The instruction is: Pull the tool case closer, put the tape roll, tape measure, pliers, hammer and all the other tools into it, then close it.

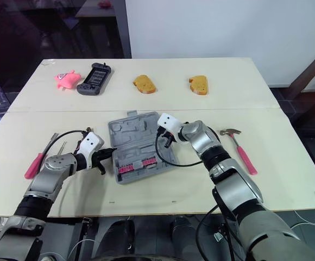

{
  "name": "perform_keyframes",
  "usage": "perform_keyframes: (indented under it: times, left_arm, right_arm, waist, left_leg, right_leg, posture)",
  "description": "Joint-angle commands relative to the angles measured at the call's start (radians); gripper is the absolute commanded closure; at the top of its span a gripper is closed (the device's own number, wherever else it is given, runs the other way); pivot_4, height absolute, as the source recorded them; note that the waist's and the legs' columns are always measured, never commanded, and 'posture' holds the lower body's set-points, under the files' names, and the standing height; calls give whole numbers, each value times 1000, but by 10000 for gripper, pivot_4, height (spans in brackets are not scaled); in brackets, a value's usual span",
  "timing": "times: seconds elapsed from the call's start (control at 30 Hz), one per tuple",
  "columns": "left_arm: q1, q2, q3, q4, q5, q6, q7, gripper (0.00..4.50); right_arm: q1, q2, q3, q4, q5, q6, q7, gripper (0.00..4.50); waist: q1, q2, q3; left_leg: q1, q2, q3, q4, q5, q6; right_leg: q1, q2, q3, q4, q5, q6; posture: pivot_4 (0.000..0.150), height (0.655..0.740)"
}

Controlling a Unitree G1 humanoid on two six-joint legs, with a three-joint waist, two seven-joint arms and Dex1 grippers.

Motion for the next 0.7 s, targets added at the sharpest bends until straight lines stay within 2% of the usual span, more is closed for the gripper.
perform_keyframes:
  times: [0.03,0.13,0.33,0.53,0.7]
  left_arm:
    - [21,17,-49,-32,2,-23,-73,45000]
    - [79,54,-46,-99,-23,-19,-130,45000]
    - [247,128,-38,-292,-79,47,-203,45000]
    - [348,138,-30,-390,-100,102,-177,45000]
    - [366,133,-32,-389,-94,102,-164,45000]
  right_arm:
    - [123,-27,30,-320,54,156,150,44753]
    - [281,-105,35,-641,78,352,179,44753]
    - [500,-143,-1,-1019,99,623,86,44753]
    - [617,-137,-12,-1179,123,772,-5,44753]
    - [634,-139,-32,-1230,157,843,-52,44753]
  waist:
    - [2,0,0]
    - [2,1,0]
    - [-2,1,-1]
    - [2,1,-1]
    - [3,1,-1]
  left_leg:
    - [0,0,0,0,0,0]
    - [-1,0,-1,-1,0,0]
    - [0,0,-1,-3,0,0]
    - [1,0,-1,-3,0,0]
    - [1,0,-1,-3,0,0]
  right_leg:
    - [0,0,0,0,0,0]
    - [0,0,0,-1,0,0]
    - [0,0,0,-1,0,0]
    - [0,0,0,-2,-1,-1]
    - [0,0,0,-3,-1,-1]
  posture:
    - [1500,7400]
    - [1500,7400]
    - [1500,7400]
    - [1500,7400]
    - [1500,7400]
